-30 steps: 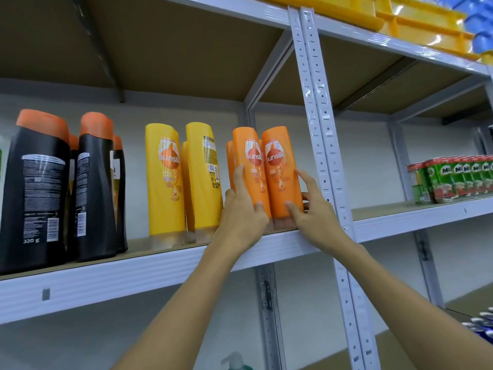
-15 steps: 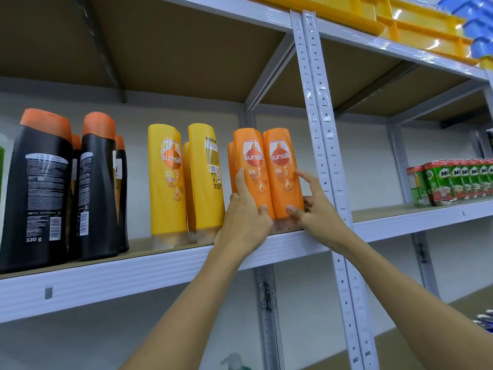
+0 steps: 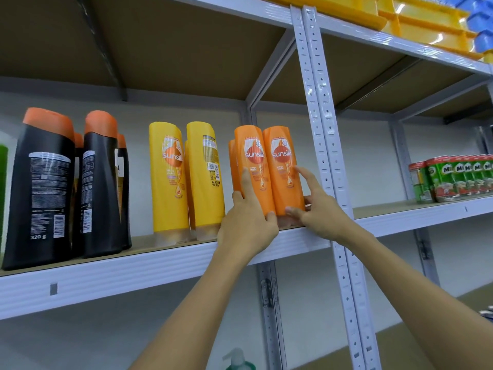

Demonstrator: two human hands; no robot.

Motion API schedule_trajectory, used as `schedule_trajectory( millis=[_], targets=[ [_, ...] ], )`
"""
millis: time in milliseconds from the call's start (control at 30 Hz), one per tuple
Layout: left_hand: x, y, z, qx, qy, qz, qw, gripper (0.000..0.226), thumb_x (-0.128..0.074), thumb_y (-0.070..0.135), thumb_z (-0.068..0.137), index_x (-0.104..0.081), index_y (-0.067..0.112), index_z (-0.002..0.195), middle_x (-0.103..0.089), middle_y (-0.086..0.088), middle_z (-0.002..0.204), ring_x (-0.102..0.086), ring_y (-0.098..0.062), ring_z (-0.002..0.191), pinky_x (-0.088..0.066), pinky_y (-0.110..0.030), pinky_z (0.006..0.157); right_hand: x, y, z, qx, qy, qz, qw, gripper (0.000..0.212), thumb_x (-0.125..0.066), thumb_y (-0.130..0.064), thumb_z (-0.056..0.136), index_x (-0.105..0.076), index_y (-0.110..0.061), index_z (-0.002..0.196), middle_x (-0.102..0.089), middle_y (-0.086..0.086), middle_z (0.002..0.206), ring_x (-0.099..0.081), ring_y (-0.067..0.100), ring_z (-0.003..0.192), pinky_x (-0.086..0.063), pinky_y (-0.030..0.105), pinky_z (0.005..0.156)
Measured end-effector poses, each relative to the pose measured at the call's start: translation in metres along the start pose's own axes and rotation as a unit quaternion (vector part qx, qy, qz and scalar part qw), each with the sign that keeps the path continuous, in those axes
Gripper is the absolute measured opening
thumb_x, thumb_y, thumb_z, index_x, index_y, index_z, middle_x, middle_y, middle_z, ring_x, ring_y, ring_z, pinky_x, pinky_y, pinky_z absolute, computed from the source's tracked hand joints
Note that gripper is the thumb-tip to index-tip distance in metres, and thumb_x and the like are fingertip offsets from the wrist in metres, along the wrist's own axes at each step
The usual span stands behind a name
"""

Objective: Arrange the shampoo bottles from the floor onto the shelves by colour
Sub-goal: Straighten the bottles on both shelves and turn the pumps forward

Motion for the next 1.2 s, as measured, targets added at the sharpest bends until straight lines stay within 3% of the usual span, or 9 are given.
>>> schedule_trajectory(
  millis=[200, 400, 567, 833, 1067, 1200],
  targets=[
    [0.0, -0.002, 0.001, 0.005, -0.002, -0.009, 1.0, 0.096, -0.059, 0.039, 0.095, 0.017, 0.033, 0.153, -0.038, -0.011, 0.145, -0.057, -0.032, 0.119, -0.051, -0.046, 0.094, 0.003, 0.0, 0.001, -0.028, -0.022, -0.055, 0.998, 0.092, -0.072, -0.028, 0.092, -0.005, -0.045, 0.154, -0.048, 0.005, 0.146, -0.06, 0.022, 0.106, -0.055, 0.043, 0.09],
    [-0.003, -0.002, 0.001, 0.015, -0.013, -0.023, 1.0, 0.096, -0.059, 0.036, 0.096, 0.018, 0.032, 0.153, -0.037, -0.011, 0.148, -0.053, -0.032, 0.124, -0.048, -0.047, 0.1, 0.003, 0.007, 0.001, -0.044, -0.013, 0.025, 0.999, 0.089, -0.072, -0.018, 0.093, -0.012, -0.048, 0.152, -0.049, 0.004, 0.145, -0.061, 0.029, 0.117, -0.058, 0.05, 0.092],
    [-0.001, 0.0, 0.0, 0.009, 0.001, 0.009, 1.0, 0.098, -0.057, 0.042, 0.094, 0.02, 0.031, 0.153, -0.045, -0.011, 0.142, -0.056, -0.03, 0.12, -0.051, -0.046, 0.094, -0.001, 0.003, -0.001, -0.046, -0.022, -0.006, 0.999, 0.092, -0.075, -0.034, 0.089, -0.01, -0.041, 0.154, -0.043, 0.002, 0.15, -0.059, 0.029, 0.121, -0.054, 0.048, 0.097],
    [-0.002, -0.002, 0.0, 0.015, 0.001, -0.002, 1.0, 0.103, -0.064, 0.037, 0.092, 0.017, 0.029, 0.154, -0.05, -0.012, 0.139, -0.057, -0.032, 0.12, -0.049, -0.046, 0.096, -0.004, 0.005, 0.002, -0.056, -0.036, -0.002, 0.998, 0.092, -0.075, -0.028, 0.09, -0.011, -0.041, 0.153, -0.047, 0.007, 0.149, -0.061, 0.032, 0.118, -0.054, 0.051, 0.099],
    [-0.002, -0.007, 0.003, 0.051, -0.015, -0.039, 0.998, 0.104, -0.072, 0.031, 0.089, 0.01, 0.033, 0.154, -0.04, -0.015, 0.142, -0.055, -0.036, 0.122, -0.049, -0.051, 0.097, -0.002, 0.001, 0.001, -0.037, -0.03, -0.022, 0.999, 0.095, -0.076, -0.032, 0.089, -0.008, -0.043, 0.154, -0.04, 0.001, 0.154, -0.057, 0.025, 0.118, -0.054, 0.046, 0.095],
    [-0.003, -0.008, 0.005, 0.056, -0.013, -0.04, 0.998, 0.106, -0.074, 0.032, 0.088, 0.009, 0.033, 0.154, -0.045, -0.014, 0.141, -0.053, -0.035, 0.124, -0.048, -0.05, 0.098, -0.002, -0.003, -0.002, -0.014, -0.027, -0.035, 0.999, 0.094, -0.075, -0.03, 0.089, -0.009, -0.042, 0.155, -0.035, -0.001, 0.157, -0.053, 0.019, 0.118, -0.052, 0.042, 0.094]
  ],
)
Point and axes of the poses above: each hand's wrist, its own z-axis towards the middle knuckle, its own x-axis out of the back of the hand, y = z × x, the point moved 10 cm from there along z, towards the middle knuckle
